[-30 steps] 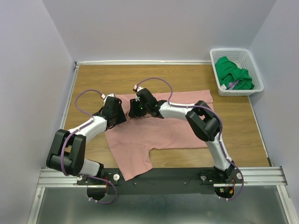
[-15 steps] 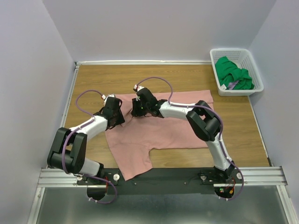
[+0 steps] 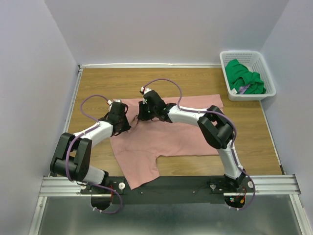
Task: Fold and stack the t-shirts
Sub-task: Fold the tshirt
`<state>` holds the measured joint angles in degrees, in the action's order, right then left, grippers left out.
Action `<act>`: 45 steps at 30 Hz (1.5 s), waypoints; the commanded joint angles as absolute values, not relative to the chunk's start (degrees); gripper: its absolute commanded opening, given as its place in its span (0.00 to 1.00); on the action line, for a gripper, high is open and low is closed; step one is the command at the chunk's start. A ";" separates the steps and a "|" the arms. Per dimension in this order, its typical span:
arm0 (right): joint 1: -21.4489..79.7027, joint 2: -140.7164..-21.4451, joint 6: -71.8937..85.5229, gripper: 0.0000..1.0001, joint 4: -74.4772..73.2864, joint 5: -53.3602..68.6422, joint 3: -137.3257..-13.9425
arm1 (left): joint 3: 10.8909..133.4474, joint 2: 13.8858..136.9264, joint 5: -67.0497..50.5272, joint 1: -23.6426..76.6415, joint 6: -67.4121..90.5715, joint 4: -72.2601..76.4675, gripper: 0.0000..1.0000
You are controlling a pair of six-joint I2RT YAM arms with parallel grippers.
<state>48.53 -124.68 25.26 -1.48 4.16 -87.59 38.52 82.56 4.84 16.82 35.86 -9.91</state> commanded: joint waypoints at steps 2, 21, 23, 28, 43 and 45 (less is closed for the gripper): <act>48.69 -121.90 24.26 0.26 -2.64 1.15 -86.75 | 39.81 80.86 3.60 16.35 36.39 -10.02 0.09; 48.78 -118.65 13.20 0.02 -12.73 -4.56 -87.80 | 42.45 78.49 3.70 14.59 34.45 -14.85 0.00; 48.69 -118.22 11.43 0.02 -14.23 -4.74 -88.59 | 42.45 78.31 2.29 14.59 34.45 -15.12 0.00; 48.95 -118.56 5.90 0.02 -19.85 -3.69 -91.14 | 42.45 77.87 0.44 14.59 34.45 -15.99 0.00; 52.29 -117.42 0.34 0.24 -27.95 -4.22 -91.14 | 38.67 76.38 -2.55 14.50 33.22 -17.67 0.00; 52.29 -116.37 4.20 0.36 -27.78 -3.52 -90.79 | 38.15 76.55 -2.46 14.50 33.14 -17.32 0.00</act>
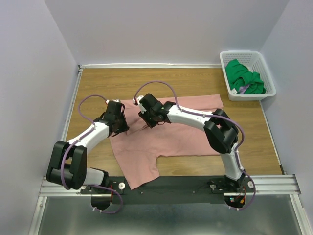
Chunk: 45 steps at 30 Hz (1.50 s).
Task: Fold and stack the t-shirts
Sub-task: Fold the tshirt
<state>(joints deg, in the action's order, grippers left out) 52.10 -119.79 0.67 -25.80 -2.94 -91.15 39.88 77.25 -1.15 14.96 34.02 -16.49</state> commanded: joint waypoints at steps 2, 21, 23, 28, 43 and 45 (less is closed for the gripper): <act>52.21 -115.84 6.58 0.38 -27.34 -3.25 -90.62 | 38.14 76.64 -2.46 14.33 33.13 -17.31 0.00; 46.14 -113.02 41.57 0.42 -1.41 8.35 -72.69 | 37.79 76.20 -1.67 12.75 30.41 -18.63 0.00; 46.23 -113.73 42.71 0.42 -0.53 8.70 -72.60 | 37.88 76.46 -1.67 12.66 30.32 -18.46 0.00; 46.23 -115.66 43.94 0.41 1.58 8.62 -72.60 | 38.14 77.34 -2.11 12.57 30.24 -17.93 0.00; 46.23 -118.47 43.42 0.40 2.37 10.55 -71.54 | 37.62 77.61 -2.72 12.48 30.24 -16.88 0.00; 46.23 -119.09 43.16 0.40 2.37 10.63 -71.63 | 37.62 77.78 -2.72 12.48 30.24 -16.88 0.00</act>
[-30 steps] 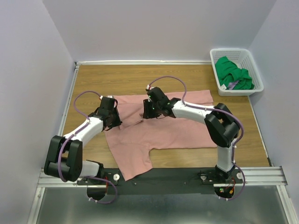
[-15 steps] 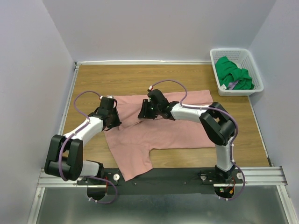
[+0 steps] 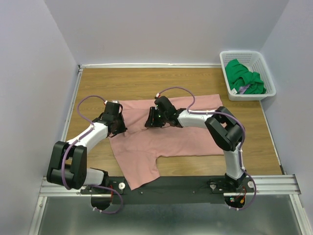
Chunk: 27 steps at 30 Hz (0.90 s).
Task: Fold and stack the t-shirts
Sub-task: Fold the tshirt
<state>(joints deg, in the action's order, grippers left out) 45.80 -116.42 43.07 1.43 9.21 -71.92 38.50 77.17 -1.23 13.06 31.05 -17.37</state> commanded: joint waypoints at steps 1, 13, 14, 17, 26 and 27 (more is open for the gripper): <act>46.14 -119.18 43.15 0.40 2.37 10.63 -71.72 | 37.62 77.78 -2.72 12.48 30.15 -16.79 0.00; 46.14 -115.23 40.70 0.09 0.19 10.64 -72.16 | 38.49 77.43 -2.37 12.48 30.59 -17.66 0.00; 46.23 -114.79 40.61 0.08 -1.56 9.85 -72.68 | 38.76 77.26 -2.46 12.48 30.85 -17.84 0.00; 46.23 -113.64 39.11 0.07 -6.40 7.66 -74.52 | 38.85 76.90 -3.25 12.48 30.94 -18.28 0.00; 46.23 -113.73 36.04 0.06 -17.13 5.01 -78.13 | 38.06 78.13 -6.41 12.48 31.11 -18.28 0.00; 46.23 -114.08 36.04 0.06 -17.49 5.01 -78.22 | 37.88 78.22 -6.50 12.48 31.20 -18.19 0.00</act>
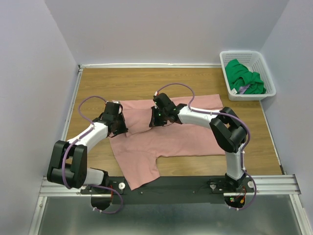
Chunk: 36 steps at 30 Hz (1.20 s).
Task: Fold and stack the t-shirts
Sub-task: Fold the tshirt
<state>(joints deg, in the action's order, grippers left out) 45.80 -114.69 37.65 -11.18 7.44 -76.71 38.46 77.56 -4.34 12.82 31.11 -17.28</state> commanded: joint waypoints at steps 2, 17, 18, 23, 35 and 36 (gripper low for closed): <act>46.23 -115.13 35.95 0.06 -17.84 5.62 -78.22 | 37.36 78.48 -7.03 12.48 31.55 -18.11 0.00; 39.58 -105.92 30.33 0.60 -18.99 3.16 -77.88 | 42.00 69.35 1.90 11.52 36.65 -22.58 0.79; 37.81 -104.95 29.80 0.60 -18.98 2.99 -77.44 | 44.36 69.17 3.33 11.17 36.82 -22.50 0.79; 24.19 -101.25 26.11 0.59 -18.81 4.39 -74.36 | 50.61 75.13 5.19 9.76 36.65 -17.33 0.73; 1.59 -110.47 26.10 0.48 -12.92 6.24 -75.41 | 66.62 102.73 3.60 5.10 37.27 -13.01 0.51; 0.80 -112.04 26.19 0.48 -12.31 6.24 -75.58 | 66.80 104.31 3.60 3.97 37.18 -13.18 0.50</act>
